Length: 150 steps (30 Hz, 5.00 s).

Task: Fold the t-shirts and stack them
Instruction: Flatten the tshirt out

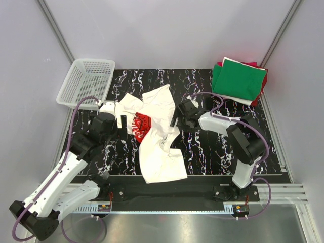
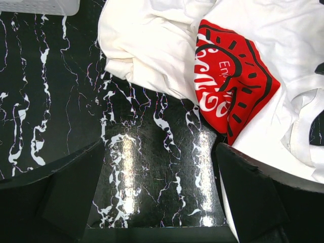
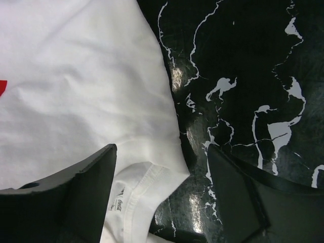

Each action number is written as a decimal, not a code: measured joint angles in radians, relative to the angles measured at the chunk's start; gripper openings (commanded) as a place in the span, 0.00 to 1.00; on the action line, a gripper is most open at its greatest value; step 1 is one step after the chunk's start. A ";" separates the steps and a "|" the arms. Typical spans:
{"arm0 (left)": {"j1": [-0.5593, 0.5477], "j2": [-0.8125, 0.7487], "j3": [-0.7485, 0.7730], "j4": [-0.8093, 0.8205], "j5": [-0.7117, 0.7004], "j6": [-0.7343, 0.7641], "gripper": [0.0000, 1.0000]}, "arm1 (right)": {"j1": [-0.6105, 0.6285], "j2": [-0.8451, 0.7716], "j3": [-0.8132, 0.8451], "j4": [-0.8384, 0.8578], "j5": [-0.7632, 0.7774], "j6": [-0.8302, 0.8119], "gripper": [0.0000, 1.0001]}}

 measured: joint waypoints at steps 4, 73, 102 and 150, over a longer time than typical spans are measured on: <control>0.000 0.000 0.000 0.000 0.000 0.000 0.99 | 0.000 0.024 0.011 0.006 -0.027 0.006 0.59; 0.171 0.858 0.035 0.485 0.166 -0.206 0.23 | -0.305 -0.270 -0.243 -0.247 -0.208 -0.311 0.40; 0.393 0.596 0.747 -0.096 0.156 -0.053 0.73 | -0.549 -0.622 0.244 -0.525 -0.219 -0.330 0.70; 0.393 0.317 -0.404 0.317 0.274 -0.482 0.27 | -0.548 -0.725 -0.349 -0.451 -0.365 -0.221 1.00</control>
